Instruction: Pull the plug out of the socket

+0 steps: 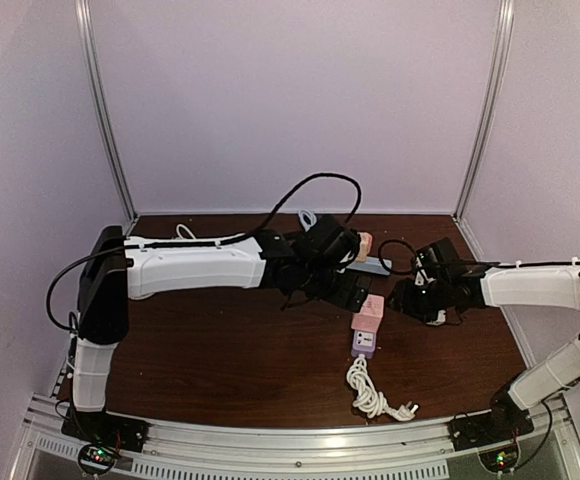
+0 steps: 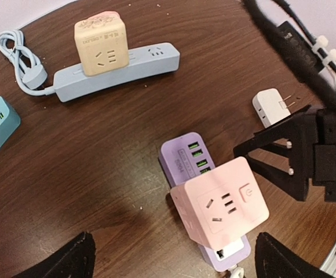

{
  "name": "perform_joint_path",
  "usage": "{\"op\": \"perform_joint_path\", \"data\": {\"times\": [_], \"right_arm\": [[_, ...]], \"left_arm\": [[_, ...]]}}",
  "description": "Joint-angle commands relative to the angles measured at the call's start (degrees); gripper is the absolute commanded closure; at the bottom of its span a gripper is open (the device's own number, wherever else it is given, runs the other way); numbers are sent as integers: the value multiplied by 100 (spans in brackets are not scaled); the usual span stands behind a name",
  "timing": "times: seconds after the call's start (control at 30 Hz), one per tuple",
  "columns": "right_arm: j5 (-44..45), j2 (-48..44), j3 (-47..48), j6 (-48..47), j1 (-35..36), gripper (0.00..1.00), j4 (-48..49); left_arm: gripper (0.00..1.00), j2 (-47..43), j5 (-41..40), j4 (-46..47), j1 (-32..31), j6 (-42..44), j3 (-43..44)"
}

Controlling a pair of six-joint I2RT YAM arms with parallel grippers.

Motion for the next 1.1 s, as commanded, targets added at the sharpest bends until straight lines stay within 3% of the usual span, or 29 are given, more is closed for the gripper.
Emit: {"op": "perform_joint_path", "data": {"times": [0.0,0.2,0.43,0.73,1.07], "right_arm": [[436,-449,142,168,251,43,-156],[1491,-455,868,367,1024,33,-1020],[2100,156,1546,612,1747,23,-1408],[2774,1210,2522,607,2255,22,-2316],[2517,1761,2824,272,2424,31,-2362]], "left_arm": [[2,-218,-321,41,46,-63,-226],[2,-719,-281,310,278,-164,-850],[2,-1397,-148,819,654,-295,-1873],[2,-2003,68,1328,964,-378,-2832],[2,-2048,467,1758,1134,-569,-3167]]}}
